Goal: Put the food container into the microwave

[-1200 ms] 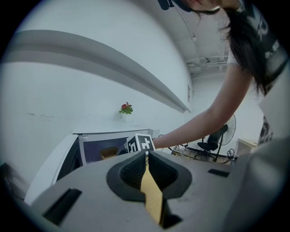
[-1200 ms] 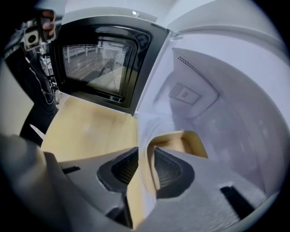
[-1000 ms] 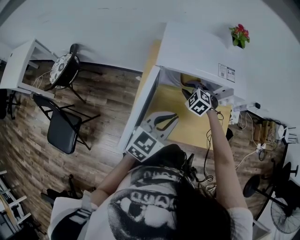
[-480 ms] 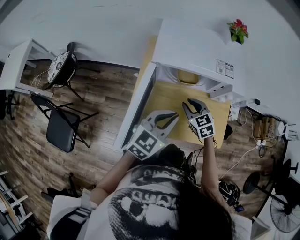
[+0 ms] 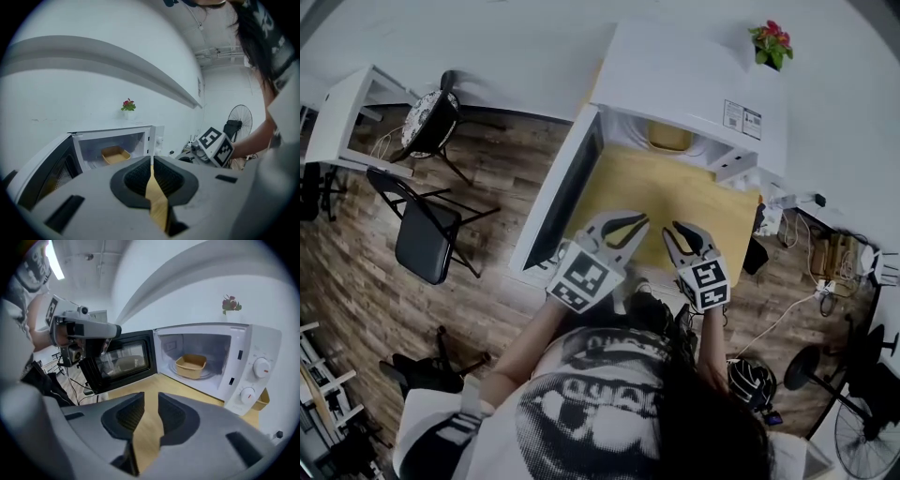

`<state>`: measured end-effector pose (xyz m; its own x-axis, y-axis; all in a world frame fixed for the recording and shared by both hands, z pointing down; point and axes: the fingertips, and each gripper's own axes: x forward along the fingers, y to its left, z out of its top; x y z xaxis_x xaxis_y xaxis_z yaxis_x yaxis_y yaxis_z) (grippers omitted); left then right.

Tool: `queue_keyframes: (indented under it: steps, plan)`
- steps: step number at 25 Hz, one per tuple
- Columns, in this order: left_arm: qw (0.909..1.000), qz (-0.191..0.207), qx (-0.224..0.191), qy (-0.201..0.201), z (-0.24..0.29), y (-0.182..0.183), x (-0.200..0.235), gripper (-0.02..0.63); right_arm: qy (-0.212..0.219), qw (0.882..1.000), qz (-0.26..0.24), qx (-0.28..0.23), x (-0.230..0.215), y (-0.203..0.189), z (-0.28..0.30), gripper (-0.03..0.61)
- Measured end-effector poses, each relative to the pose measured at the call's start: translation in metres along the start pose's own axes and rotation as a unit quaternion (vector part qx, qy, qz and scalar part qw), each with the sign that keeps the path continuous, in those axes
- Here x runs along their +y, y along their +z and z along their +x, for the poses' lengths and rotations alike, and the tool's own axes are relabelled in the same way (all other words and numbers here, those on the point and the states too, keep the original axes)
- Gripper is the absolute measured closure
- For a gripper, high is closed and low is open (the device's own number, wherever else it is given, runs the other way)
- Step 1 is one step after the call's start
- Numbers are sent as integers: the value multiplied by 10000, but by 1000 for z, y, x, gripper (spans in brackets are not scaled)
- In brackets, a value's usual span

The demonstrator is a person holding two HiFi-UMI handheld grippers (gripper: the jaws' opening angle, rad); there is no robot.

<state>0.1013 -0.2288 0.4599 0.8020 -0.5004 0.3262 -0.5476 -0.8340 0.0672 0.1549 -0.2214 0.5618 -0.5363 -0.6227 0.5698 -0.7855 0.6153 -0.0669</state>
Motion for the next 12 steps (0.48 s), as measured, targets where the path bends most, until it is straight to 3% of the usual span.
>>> queue_keyframes:
  steps: [6, 12]
  plan:
    - [9983, -193, 77, 548, -2, -4, -25, 597, 274, 9994, -167, -161, 5, -3, -35, 483]
    - [9963, -157, 101, 843, -2, -5, -68, 597, 501, 9964, -393, -561, 13, -1, -74, 483]
